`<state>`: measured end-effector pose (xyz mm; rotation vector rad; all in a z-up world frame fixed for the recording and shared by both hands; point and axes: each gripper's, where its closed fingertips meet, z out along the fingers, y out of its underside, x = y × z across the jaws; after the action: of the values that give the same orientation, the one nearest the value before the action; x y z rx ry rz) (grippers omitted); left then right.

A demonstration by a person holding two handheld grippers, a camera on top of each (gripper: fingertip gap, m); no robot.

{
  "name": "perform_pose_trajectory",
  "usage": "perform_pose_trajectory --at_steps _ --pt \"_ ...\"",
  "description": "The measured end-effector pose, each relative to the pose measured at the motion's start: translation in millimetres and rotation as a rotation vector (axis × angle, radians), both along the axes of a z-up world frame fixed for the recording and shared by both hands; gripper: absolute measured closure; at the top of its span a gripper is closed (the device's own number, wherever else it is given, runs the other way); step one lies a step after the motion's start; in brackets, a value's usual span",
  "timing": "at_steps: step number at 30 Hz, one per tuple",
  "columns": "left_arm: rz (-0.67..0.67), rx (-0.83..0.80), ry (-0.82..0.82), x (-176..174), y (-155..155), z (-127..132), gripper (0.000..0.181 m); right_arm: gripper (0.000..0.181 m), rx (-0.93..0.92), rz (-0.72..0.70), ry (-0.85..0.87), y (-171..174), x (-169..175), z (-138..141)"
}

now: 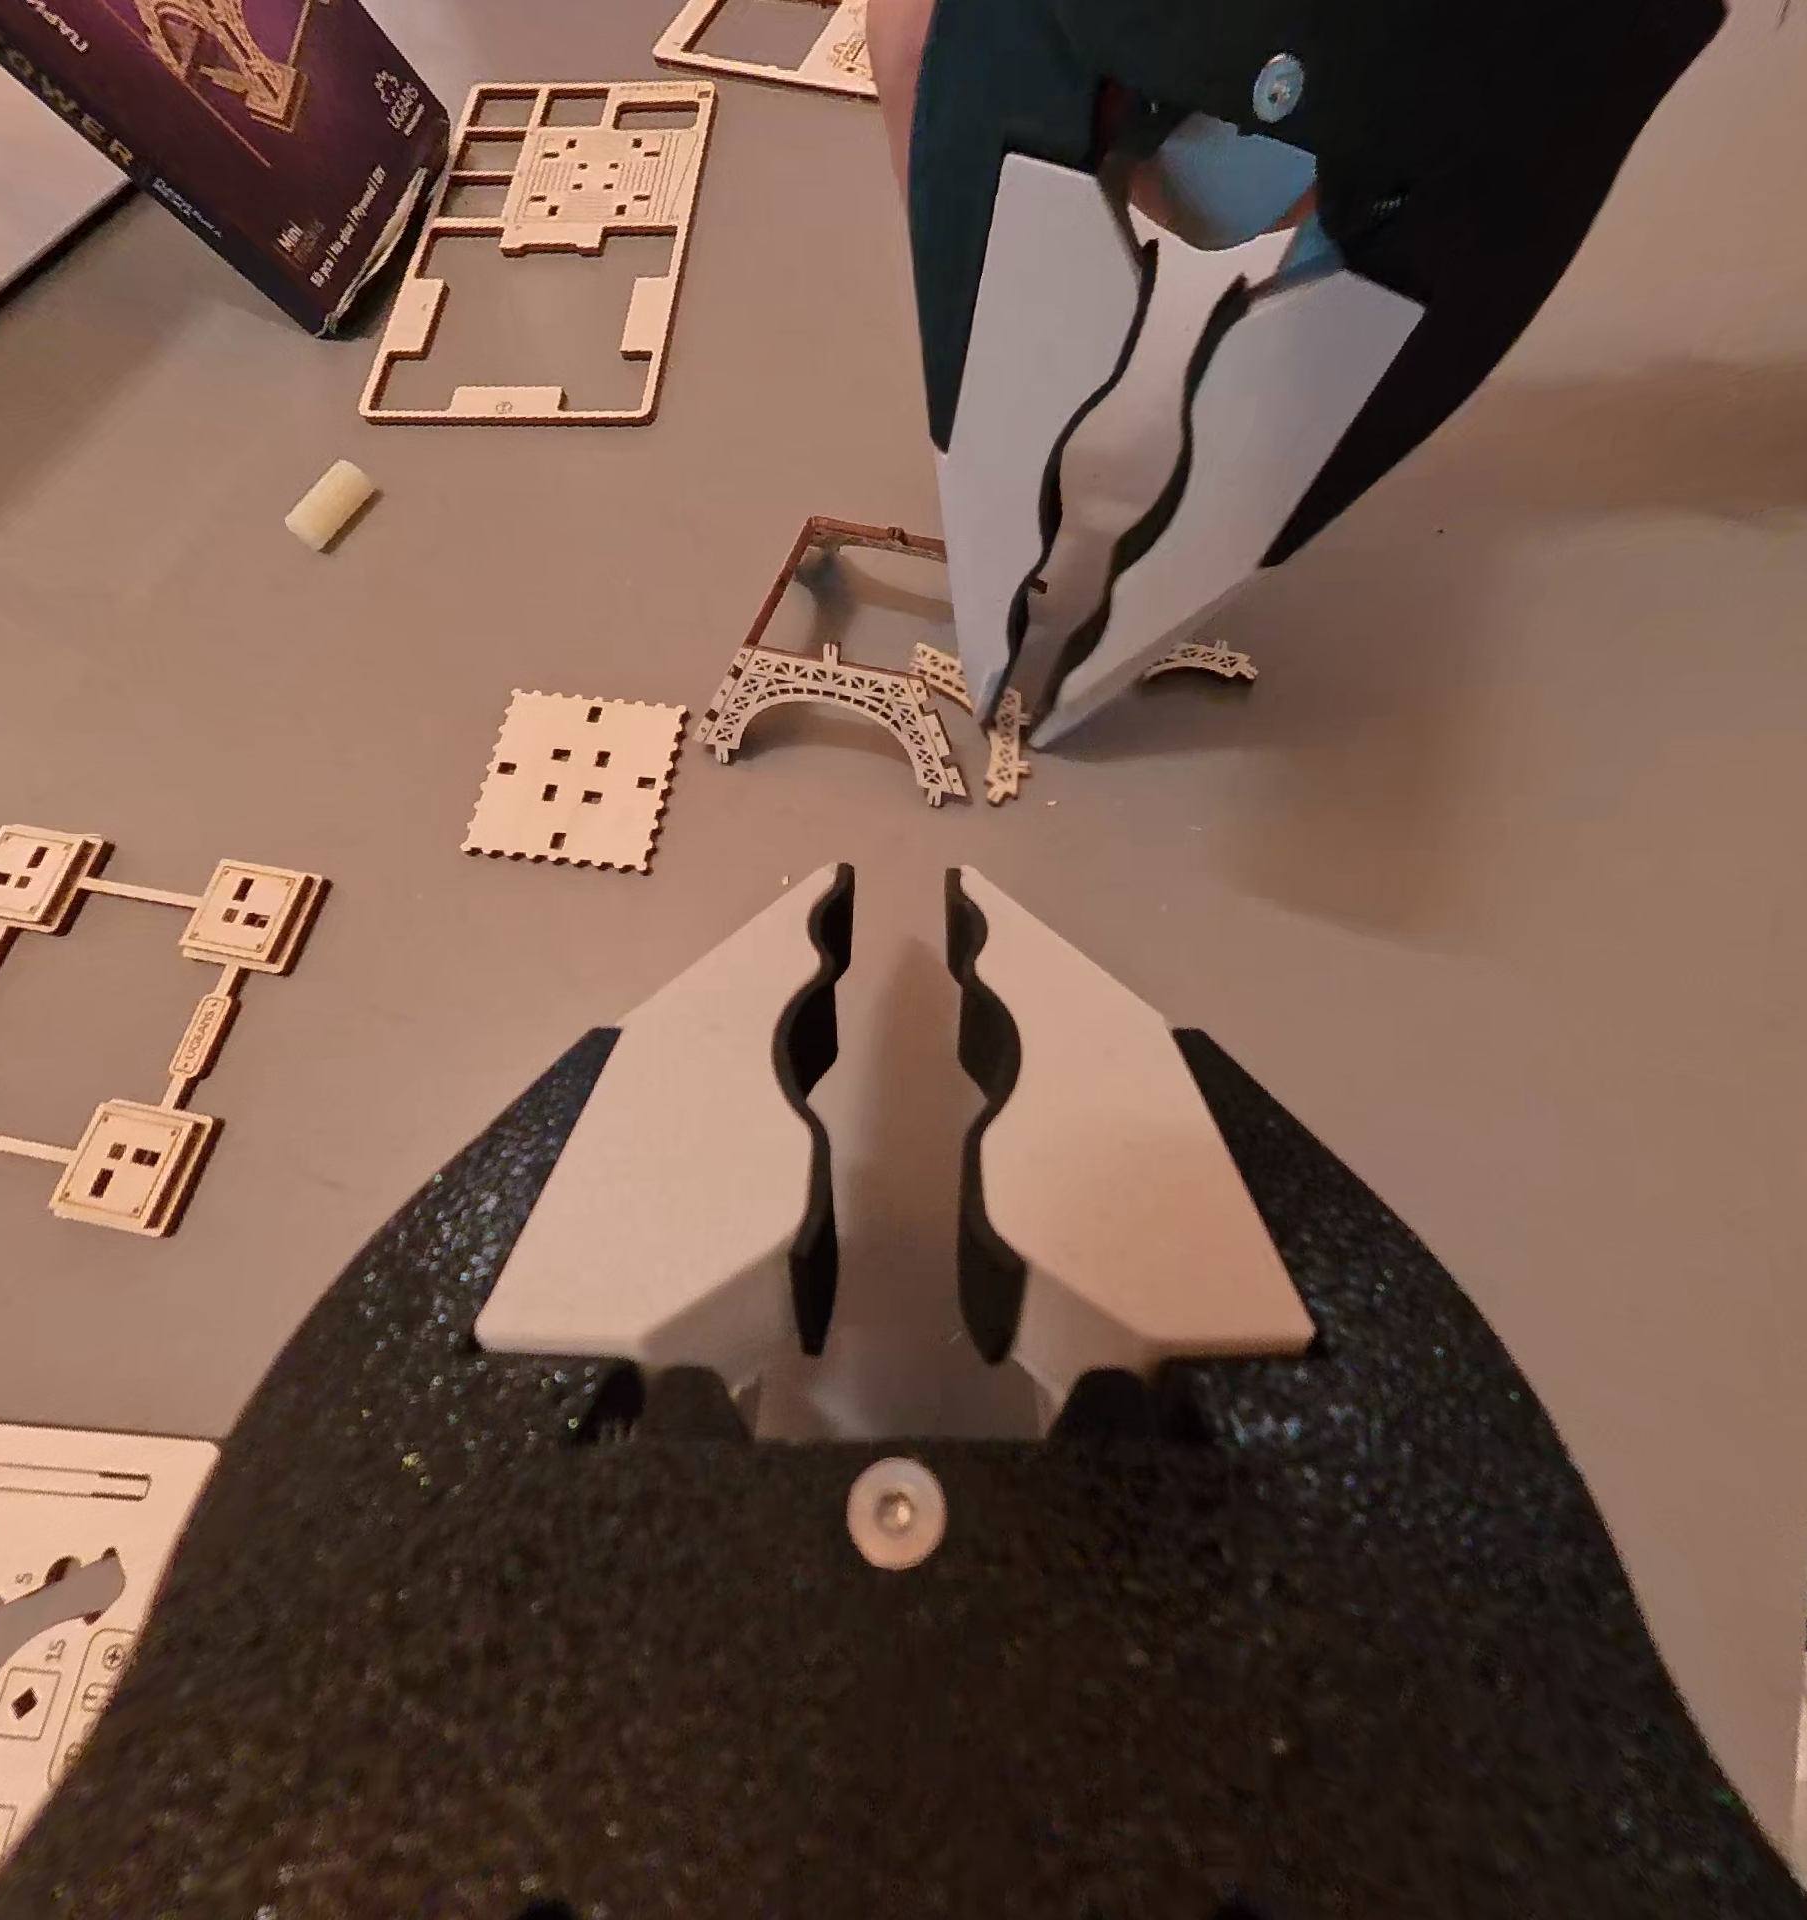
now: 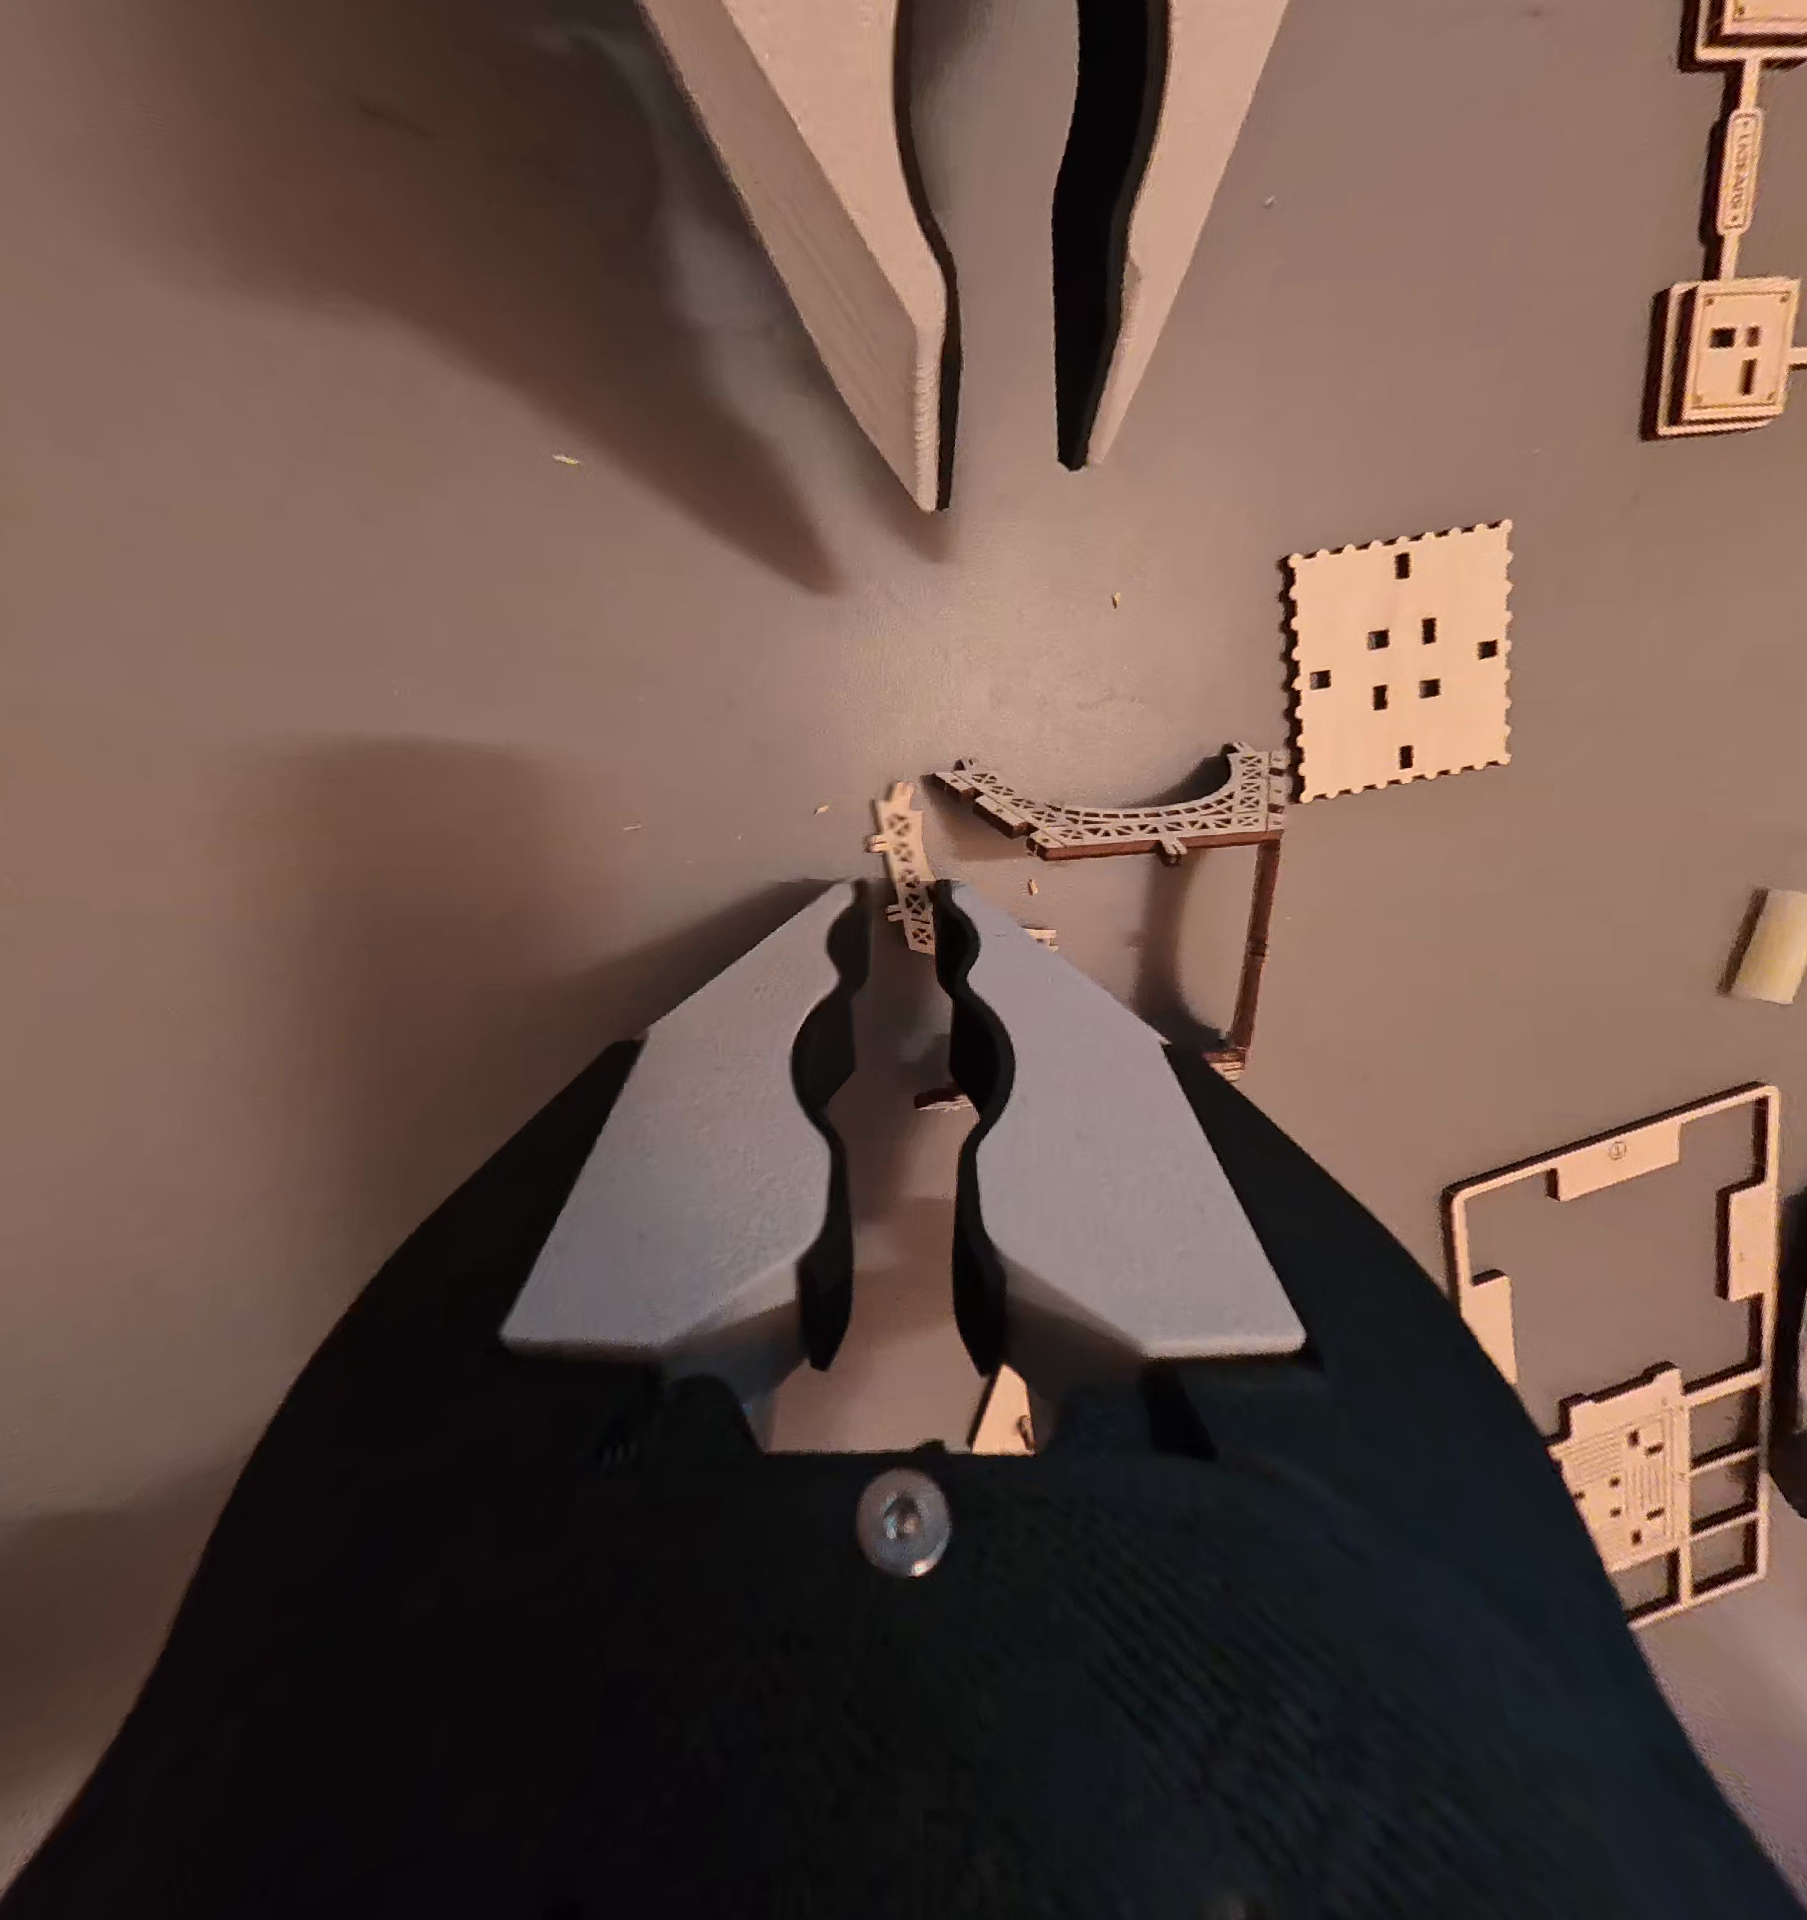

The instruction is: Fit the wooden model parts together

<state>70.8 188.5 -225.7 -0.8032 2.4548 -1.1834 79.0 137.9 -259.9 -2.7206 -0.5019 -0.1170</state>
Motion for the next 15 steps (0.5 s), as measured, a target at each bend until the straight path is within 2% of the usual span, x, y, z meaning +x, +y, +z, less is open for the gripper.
perform_pose_trajectory --at_steps 1,4,15 --pt "-0.002 -0.001 0.001 0 0 0 0.166 0.178 -0.001 0.003 -0.011 0 1 0" --pt "-0.010 0.002 -0.001 -1 -3 0 0.166 0.181 -0.002 0.019 -0.036 0 -2 1" --pt "-0.024 0.027 -0.009 -3 -7 0 0.166 0.181 0.047 0.035 -0.007 1 -18 7"
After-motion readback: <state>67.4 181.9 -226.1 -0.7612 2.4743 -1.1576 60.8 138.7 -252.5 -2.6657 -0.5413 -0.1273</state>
